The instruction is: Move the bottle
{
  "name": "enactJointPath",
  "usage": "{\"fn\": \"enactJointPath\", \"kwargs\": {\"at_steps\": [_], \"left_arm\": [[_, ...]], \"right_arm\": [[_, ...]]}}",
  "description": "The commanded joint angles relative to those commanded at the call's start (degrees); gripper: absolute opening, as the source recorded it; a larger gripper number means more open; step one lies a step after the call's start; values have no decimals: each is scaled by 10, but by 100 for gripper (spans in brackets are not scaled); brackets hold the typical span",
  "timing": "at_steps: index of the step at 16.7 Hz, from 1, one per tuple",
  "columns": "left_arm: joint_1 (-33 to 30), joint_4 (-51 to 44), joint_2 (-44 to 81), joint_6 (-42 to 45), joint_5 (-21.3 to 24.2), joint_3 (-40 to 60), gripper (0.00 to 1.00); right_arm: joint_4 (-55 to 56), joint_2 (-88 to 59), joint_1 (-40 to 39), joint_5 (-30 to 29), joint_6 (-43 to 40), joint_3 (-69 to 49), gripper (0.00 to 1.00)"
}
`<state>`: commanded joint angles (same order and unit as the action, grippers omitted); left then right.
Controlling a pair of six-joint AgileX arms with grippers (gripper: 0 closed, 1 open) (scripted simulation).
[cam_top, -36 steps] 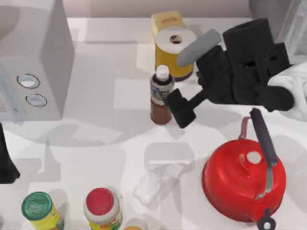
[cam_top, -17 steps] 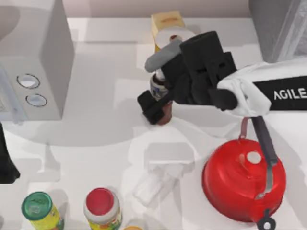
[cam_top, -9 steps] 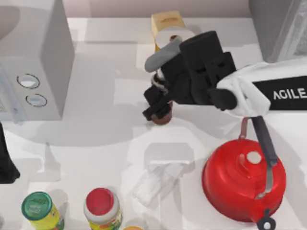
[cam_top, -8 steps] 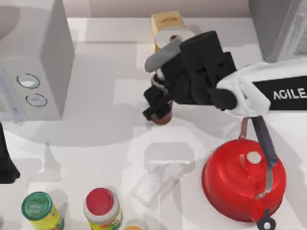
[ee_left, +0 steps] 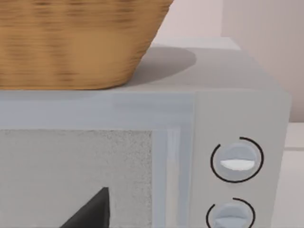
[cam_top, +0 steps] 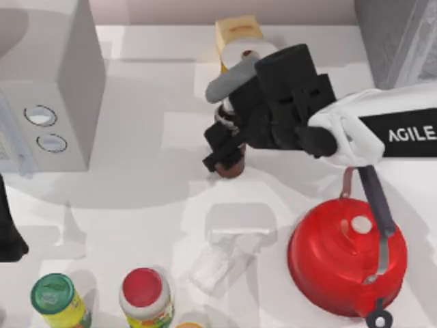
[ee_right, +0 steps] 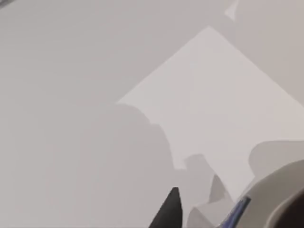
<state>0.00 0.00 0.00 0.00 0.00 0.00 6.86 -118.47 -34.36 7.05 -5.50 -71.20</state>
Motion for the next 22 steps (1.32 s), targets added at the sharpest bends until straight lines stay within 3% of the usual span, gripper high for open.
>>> {"fn": "enactJointPath", "kwargs": {"at_steps": [5, 16, 22], "left_arm": [[0, 0, 0, 0, 0, 0, 100], [0, 0, 0, 0, 0, 0, 100], [0, 0, 0, 0, 0, 0, 100]], "right_arm": [[-8, 22, 23, -10, 5, 11, 0], [-79, 340, 282, -104, 74, 265, 0], [-80, 360, 302, -111, 82, 277, 0]]}}
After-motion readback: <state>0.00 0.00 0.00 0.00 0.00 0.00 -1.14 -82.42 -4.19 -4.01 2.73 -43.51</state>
